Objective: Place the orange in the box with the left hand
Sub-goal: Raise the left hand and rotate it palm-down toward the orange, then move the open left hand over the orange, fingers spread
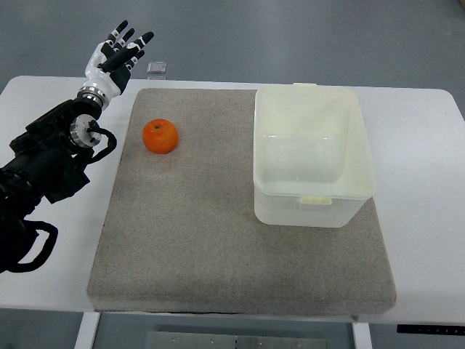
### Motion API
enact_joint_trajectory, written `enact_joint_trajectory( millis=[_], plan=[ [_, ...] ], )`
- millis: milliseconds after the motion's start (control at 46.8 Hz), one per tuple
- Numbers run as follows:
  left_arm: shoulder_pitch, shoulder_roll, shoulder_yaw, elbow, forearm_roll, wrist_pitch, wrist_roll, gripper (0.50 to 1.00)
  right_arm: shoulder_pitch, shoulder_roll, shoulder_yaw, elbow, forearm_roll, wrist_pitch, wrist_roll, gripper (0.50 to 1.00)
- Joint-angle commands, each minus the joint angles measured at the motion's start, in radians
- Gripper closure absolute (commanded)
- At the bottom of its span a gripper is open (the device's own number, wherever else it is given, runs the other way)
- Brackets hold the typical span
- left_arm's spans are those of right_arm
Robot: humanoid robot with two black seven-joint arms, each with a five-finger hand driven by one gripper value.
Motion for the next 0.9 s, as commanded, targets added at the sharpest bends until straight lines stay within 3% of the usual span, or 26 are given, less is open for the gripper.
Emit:
enact_joint_trajectory(
  millis=[0,321,706,877],
  plan=[
    [-0.008,0.003,0.000,0.000,0.002,0.013,0.000,0.506,0.000,0.000,0.000,0.000,0.000,0.000,0.000,0.574],
    [-0.023,0.006,0.038,0.006,0.005,0.018,0.009,0.506,0.000,0.000,0.000,0.000,0.000,0.000,0.000,0.574],
    [-0.054,0.067,0.266,0.002,0.008,0.014,0.011,0.508,0.000,0.000,0.000,0.000,0.000,0.000,0.000,0.574],
    [-0.086,0.112,0.432,-0.009,0.032,-0.035,0.011,0.508,0.000,0.000,0.000,0.000,0.000,0.000,0.000,0.574]
  ],
)
